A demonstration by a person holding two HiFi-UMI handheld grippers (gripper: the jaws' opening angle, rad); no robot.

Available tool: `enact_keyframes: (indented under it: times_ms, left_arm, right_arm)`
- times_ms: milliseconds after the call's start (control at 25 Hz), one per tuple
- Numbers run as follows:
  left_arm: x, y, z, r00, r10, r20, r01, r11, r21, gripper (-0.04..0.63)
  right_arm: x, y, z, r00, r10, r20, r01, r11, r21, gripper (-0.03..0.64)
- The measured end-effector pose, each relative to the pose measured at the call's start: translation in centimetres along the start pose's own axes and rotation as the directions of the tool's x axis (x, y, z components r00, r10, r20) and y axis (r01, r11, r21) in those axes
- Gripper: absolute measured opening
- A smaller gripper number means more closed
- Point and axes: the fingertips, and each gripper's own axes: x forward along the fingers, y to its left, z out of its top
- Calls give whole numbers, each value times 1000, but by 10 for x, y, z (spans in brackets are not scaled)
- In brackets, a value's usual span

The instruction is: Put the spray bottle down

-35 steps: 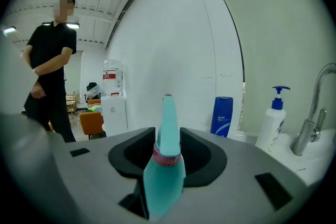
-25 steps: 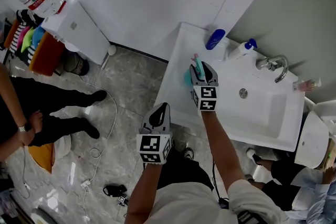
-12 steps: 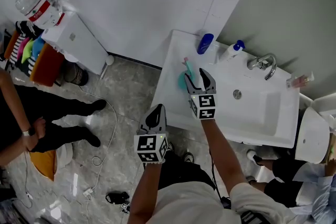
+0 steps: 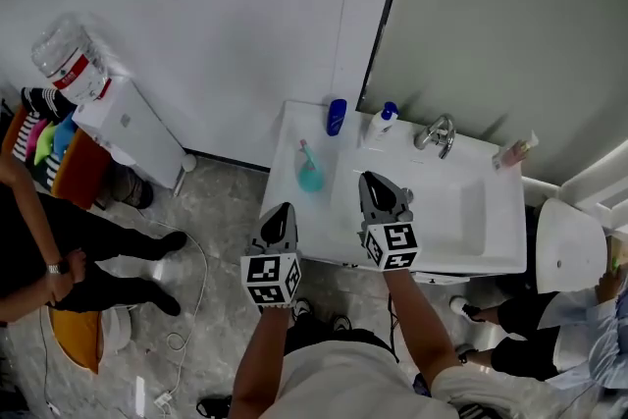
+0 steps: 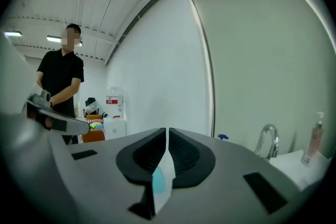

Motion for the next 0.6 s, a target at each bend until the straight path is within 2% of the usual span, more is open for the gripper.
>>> enact_keyframes:
  times_ms: [280,600]
  left_arm:
    - [-9,-32,27,998,-27,54,25,999,45,2]
    - [-29,-44,46,996,-8,91,2,998,66,2]
  right_arm:
    - [-80,-52,47,994,-94,63,94,996,1,15]
    - [-128,-77,37,991,-130,32,129,990,54,14]
